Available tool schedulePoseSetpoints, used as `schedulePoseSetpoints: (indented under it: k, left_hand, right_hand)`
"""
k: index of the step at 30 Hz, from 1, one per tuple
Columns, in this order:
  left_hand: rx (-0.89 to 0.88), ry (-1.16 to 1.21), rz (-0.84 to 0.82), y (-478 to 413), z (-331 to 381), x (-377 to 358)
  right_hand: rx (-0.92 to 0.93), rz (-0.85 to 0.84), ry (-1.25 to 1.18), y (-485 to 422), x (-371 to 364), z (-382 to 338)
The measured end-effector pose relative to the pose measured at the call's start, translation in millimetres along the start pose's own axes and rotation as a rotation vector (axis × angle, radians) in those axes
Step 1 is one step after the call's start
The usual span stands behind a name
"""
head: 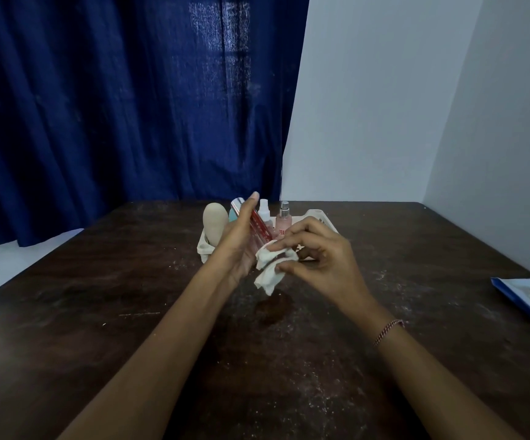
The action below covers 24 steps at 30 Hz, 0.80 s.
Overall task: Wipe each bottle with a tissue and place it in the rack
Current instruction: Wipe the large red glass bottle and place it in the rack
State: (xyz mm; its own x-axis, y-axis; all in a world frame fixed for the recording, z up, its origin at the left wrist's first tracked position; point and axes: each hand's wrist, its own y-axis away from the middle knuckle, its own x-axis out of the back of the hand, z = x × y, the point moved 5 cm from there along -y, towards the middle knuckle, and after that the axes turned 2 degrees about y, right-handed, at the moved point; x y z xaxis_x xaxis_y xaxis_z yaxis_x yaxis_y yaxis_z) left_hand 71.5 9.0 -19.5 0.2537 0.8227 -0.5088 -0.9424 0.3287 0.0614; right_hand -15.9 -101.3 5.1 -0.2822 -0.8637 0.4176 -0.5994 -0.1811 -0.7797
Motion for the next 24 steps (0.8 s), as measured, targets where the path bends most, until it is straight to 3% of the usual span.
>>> schedulePoseSetpoints:
  k: [6, 13, 20, 24]
  left_hand:
    - [-0.030, -0.014, -0.077, -4.9, -4.4, -1.5]
    - [-0.043, 0.084, -0.070, -3.2, -3.1, -4.5]
    - [0.021, 0.057, -0.110, -5.1, -12.9, -8.3]
    - [0.010, 0.072, -0.065, 0.6, -5.9, -4.0]
  right_hand:
    - [-0.051, 0.134, -0.129, -2.6, 7.8, 3.9]
    - [-0.013, 0.110, 0.004, -1.2, 2.8, 0.2]
    - [-0.054, 0.124, -0.126, -0.2, 3.9, -0.9]
    - [-0.161, 0.020, -0.146, -1.5, -0.1, 7.0]
